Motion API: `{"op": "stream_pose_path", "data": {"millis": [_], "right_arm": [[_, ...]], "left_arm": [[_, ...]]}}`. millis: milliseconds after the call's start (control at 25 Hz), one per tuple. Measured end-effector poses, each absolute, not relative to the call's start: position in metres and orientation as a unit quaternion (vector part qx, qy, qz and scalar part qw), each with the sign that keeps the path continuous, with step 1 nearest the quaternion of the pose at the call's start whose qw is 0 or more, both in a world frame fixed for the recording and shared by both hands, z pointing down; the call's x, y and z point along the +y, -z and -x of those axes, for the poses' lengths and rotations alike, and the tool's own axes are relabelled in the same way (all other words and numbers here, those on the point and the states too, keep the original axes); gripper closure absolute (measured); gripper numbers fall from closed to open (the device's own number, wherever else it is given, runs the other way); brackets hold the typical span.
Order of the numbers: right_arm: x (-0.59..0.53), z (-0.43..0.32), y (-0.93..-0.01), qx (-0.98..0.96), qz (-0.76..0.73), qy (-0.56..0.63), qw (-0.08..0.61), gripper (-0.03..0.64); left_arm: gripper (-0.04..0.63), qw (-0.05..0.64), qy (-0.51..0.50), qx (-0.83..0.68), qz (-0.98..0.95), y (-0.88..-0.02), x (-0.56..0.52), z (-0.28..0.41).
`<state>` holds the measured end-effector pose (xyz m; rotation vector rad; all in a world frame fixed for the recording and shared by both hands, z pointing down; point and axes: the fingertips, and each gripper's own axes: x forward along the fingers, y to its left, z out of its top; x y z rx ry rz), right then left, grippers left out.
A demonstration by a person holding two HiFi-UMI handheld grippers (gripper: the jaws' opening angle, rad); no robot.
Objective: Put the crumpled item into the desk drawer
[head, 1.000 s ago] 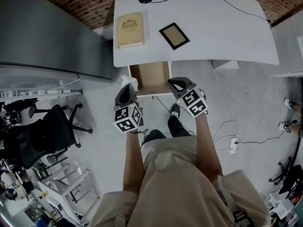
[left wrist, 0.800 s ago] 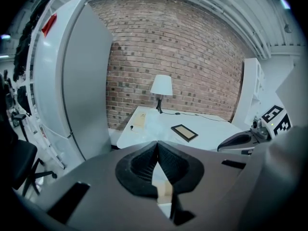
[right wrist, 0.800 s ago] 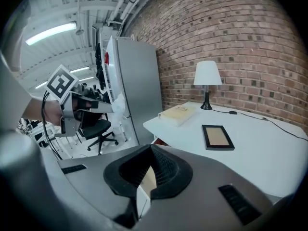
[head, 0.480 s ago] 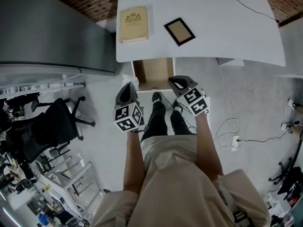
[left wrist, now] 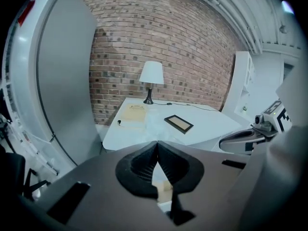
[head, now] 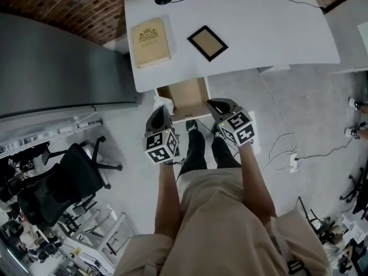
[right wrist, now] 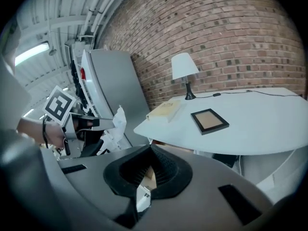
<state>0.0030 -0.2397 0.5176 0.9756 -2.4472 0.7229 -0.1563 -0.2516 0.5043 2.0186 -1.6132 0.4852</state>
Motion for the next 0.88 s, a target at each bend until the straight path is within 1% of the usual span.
{"op": "stream_pose_path", "data": {"millis": [160, 200, 360, 680, 880], "right_arm": [[-0.243, -0.013, -0.518, -0.846, -0.391, -0.338, 0.132, 0.594], [-0.241, -0.016, -0.519, -0.841, -0.396, -0.343, 0.134, 0.594], [-0.24, -0.014, -0.534, -0.832, -0.406, -0.333, 0.178, 0.594], [-0.242, 0.017, -0.565, -0.821, -0.416, -0.35, 0.174, 0.594], [-0.237, 0.021, -0.581, -0.803, -0.447, -0.363, 0.153, 0.594]], "left_arm": [[0.578, 0.258, -0.191, -0.565, -0.76, -0.527, -0.264, 0.156], [0.578, 0.26, -0.194, -0.555, -0.766, -0.534, -0.266, 0.155], [0.578, 0.268, -0.215, -0.52, -0.782, -0.566, -0.273, 0.154], [0.578, 0.269, -0.253, -0.453, -0.811, -0.61, -0.271, 0.145], [0.578, 0.259, -0.284, -0.405, -0.83, -0.636, -0.266, 0.144]]}}
